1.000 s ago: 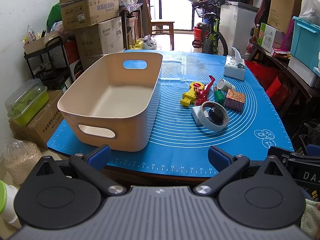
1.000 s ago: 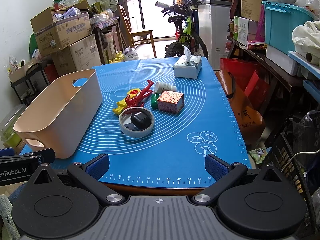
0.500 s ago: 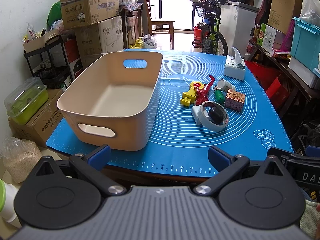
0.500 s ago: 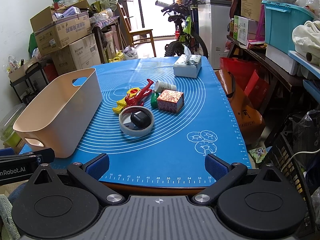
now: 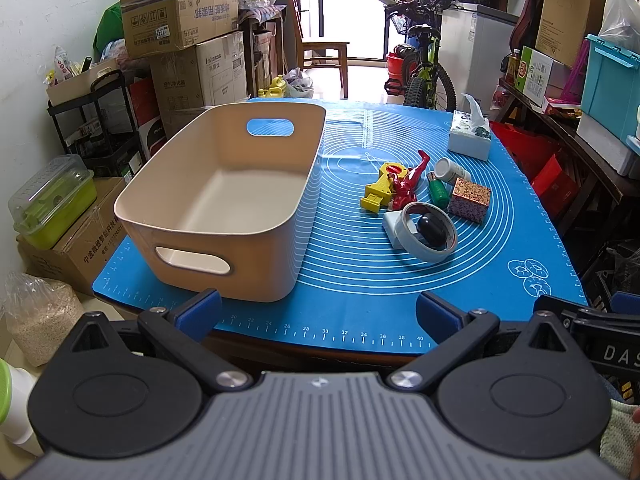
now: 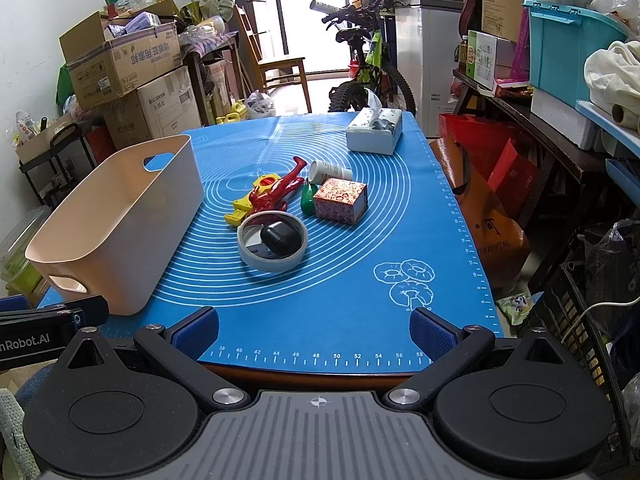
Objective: Organize rigid objects
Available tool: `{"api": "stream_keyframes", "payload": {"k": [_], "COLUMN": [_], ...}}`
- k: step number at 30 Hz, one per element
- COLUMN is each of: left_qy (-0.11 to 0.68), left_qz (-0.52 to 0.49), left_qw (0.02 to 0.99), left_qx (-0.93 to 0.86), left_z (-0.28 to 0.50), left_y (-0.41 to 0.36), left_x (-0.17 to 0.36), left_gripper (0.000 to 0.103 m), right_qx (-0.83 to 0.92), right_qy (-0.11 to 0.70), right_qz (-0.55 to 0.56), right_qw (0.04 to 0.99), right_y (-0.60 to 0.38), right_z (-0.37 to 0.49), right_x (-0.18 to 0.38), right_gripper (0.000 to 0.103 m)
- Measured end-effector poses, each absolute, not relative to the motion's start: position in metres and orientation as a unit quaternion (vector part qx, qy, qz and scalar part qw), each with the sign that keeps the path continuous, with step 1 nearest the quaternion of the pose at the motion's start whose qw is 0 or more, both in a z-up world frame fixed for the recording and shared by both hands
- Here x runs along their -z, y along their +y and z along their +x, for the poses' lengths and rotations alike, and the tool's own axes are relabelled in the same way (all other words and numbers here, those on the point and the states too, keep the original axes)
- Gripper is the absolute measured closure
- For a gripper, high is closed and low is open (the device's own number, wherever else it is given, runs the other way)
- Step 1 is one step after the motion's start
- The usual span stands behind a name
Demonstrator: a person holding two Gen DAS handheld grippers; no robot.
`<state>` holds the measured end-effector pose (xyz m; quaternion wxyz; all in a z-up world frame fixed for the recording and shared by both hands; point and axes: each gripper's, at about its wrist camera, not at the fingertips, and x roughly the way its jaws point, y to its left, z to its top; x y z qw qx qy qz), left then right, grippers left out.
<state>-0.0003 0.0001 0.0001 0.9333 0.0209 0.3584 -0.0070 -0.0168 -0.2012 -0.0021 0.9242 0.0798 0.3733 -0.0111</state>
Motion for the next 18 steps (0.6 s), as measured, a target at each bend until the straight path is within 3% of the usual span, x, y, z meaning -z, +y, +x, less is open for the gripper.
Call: {"api": "stream_keyframes", "payload": {"k": [18], "left_qy": [0.359], "left_qz": [0.020], "left_qw": [0.933], "left_qx": [0.007], "left_z": [0.0014], "left_y": [0.0010], "left_x": [-0.0010], "left_gripper": [0.001], "right_qx": [0.010], "right_qy": [0.377], "right_qz": [0.080], "right_qw": [0.923], "right_y": [-0.2007], "right_z": [-0.0156], "right_x": [0.0039], "right_gripper": [0.002]}}
